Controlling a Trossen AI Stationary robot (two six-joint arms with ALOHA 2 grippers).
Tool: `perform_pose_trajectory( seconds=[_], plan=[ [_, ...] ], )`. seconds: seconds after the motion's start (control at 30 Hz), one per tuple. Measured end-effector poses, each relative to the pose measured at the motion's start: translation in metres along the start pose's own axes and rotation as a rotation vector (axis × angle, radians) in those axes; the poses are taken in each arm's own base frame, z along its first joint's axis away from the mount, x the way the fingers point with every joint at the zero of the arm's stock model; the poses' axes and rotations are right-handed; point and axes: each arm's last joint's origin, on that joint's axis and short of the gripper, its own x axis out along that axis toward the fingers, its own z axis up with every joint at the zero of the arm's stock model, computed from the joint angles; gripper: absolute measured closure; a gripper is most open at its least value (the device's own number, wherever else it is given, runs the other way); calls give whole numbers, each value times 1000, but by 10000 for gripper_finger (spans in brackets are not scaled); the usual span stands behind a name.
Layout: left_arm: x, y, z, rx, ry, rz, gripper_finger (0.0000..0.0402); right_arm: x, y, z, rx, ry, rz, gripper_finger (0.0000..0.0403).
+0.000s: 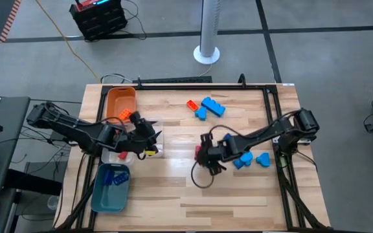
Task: Sort blocks
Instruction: Put the orange game piece into the orange bin
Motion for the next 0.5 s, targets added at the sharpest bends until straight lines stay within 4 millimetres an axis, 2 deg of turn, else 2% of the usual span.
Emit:
perform_pose_trajectory(
  seconds=[0.07, 0.17, 0.3, 0.5],
  plan=[
    [0, -1, 4, -8, -33, -7, 205, 2, 6, 1, -111, 44, 18, 138],
    [0, -2, 8, -29, -63, -13, 205, 7, 5, 9, -134, 101, 31, 138],
    [0, -1, 8, -56, -56, -12, 205, 9, -4, 13, -64, 180, 34, 138],
    [0, 0, 1, -44, -11, -3, 205, 5, -12, 2, 156, 270, 14, 138]
  ],
)
